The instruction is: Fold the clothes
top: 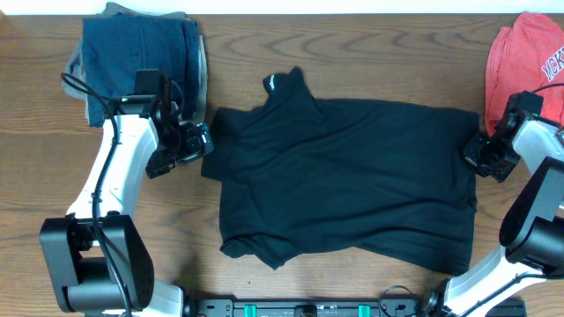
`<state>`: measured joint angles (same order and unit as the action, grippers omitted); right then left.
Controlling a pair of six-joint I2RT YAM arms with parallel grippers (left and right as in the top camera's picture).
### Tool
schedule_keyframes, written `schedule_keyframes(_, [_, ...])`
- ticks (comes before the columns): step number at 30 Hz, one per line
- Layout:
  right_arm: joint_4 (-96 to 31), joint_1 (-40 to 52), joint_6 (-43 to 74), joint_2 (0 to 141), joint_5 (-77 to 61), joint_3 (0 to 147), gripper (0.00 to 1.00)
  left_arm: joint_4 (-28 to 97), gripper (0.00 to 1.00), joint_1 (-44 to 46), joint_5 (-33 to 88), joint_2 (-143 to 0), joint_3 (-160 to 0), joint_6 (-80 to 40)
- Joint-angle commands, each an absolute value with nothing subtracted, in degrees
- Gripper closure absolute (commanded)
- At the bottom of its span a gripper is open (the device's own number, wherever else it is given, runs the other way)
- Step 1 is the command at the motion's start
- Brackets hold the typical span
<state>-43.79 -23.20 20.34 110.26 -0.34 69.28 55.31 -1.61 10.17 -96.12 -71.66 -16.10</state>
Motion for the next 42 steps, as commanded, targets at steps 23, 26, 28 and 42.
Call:
schedule_keyframes(23, [-47.7, -22.9, 22.3, 111.1, 4.7, 75.3, 0.96, 55.4, 0.0, -1.5, 10.1, -96.3, -71.4, -15.7])
schedule_keyframes(26, [-48.9, -22.9, 22.3, 111.1, 4.7, 76.4, 0.95, 55.4, 0.0, -1.5, 10.1, -96.3, -71.4, -15.7])
schedule_keyframes(28, [-49.3, -22.9, 22.3, 111.1, 4.7, 76.9, 0.94, 55.4, 0.0, -1.5, 10.1, -96.4, -71.4, -15.7])
schedule_keyframes(42, [-60.7, -19.2, 7.9, 111.1, -22.0, 76.8, 0.99, 55.4, 0.92, -1.4, 18.2, -96.4, -71.3, -14.8])
